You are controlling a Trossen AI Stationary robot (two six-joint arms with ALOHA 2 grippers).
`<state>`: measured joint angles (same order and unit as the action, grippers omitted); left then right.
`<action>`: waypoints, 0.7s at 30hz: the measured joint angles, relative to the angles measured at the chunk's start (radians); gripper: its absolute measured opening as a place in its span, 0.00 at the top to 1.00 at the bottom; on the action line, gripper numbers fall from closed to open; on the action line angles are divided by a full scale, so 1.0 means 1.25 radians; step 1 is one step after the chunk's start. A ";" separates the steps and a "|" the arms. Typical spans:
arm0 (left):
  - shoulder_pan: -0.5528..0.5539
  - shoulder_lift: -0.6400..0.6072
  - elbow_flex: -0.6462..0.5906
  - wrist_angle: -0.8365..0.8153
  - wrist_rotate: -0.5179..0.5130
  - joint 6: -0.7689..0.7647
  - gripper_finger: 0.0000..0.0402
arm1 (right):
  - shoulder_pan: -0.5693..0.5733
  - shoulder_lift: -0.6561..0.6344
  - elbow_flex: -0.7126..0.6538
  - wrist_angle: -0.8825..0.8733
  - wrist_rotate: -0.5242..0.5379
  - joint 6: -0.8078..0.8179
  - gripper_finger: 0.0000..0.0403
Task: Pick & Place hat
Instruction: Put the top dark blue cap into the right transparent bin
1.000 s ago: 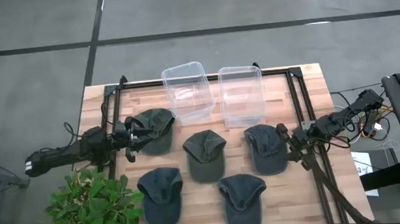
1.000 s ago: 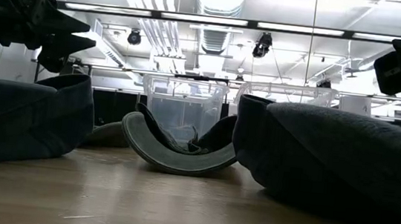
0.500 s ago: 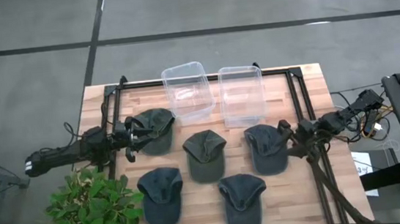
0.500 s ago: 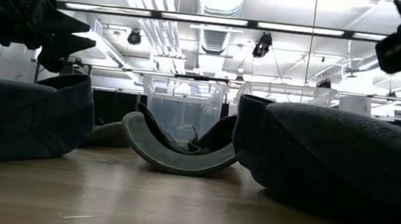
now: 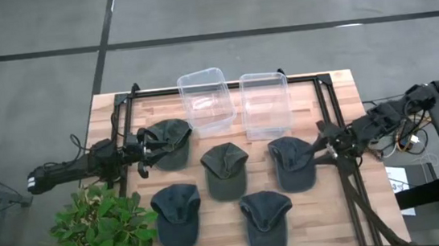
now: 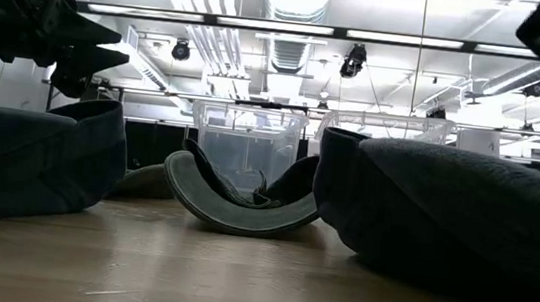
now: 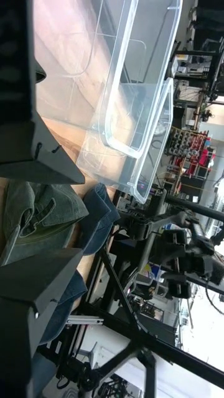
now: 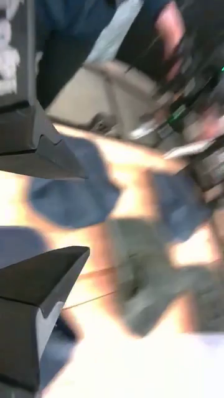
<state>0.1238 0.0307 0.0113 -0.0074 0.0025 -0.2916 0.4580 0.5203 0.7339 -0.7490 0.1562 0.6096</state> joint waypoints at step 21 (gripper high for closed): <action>0.000 0.000 0.000 0.000 0.000 0.000 0.58 | 0.000 0.417 0.354 -0.313 -0.003 -0.047 0.56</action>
<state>0.1238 0.0307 0.0112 -0.0074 0.0023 -0.2915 0.4580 1.0421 1.1765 -1.1409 0.1526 0.5511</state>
